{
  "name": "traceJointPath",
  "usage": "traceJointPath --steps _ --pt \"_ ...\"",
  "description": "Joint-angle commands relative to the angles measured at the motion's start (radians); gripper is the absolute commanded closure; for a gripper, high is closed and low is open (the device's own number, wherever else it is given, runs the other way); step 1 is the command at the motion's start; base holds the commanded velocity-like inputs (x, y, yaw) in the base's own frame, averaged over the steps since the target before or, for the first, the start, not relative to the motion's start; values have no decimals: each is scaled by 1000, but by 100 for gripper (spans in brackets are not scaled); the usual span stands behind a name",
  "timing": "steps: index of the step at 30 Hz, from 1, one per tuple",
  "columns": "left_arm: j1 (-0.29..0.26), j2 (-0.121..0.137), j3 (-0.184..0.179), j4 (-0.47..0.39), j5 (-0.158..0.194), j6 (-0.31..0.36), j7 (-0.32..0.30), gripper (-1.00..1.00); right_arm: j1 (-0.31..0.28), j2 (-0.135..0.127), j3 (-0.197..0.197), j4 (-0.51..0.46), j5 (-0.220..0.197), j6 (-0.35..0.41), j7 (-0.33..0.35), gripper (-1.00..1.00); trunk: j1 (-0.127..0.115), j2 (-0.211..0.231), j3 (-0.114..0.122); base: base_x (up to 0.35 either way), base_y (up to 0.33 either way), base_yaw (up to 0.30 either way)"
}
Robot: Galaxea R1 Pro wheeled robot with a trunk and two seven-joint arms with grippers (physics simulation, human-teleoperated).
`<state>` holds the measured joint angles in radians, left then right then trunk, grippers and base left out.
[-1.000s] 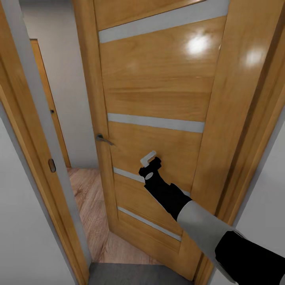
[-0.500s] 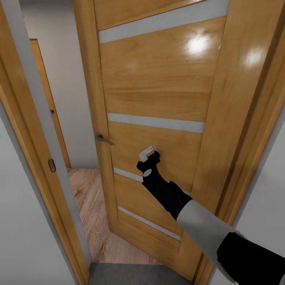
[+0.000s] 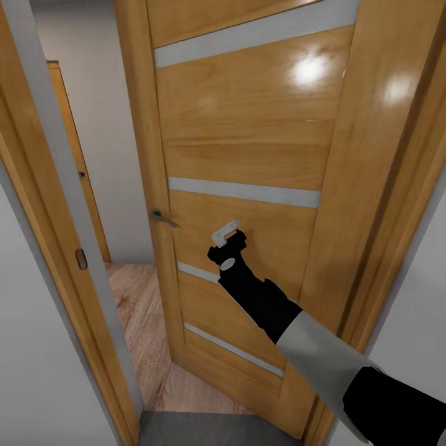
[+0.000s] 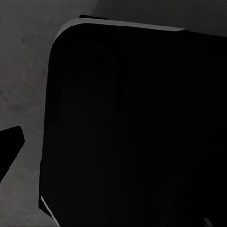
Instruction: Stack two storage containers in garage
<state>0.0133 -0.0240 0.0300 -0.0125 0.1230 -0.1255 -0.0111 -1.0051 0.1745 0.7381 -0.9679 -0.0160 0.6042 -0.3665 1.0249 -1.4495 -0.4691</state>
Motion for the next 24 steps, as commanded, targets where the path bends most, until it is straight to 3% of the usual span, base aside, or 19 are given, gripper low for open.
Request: traceJointPath --steps 1,15,24 --pt "1 0 2 -1 7 -1 -1 -100 -1 0 3 -1 -4 7 -2 -100 0 0 -1 81 0 0" --pt "1 1 -1 -1 4 -2 -1 -100 -1 0 4 -3 -9 8 9 -100 0 0 -1 266 0 0" --pt "0 1 -1 -1 4 -2 -1 -100 -1 0 3 -3 -9 9 12 -100 0 0 -1 53 0 0"
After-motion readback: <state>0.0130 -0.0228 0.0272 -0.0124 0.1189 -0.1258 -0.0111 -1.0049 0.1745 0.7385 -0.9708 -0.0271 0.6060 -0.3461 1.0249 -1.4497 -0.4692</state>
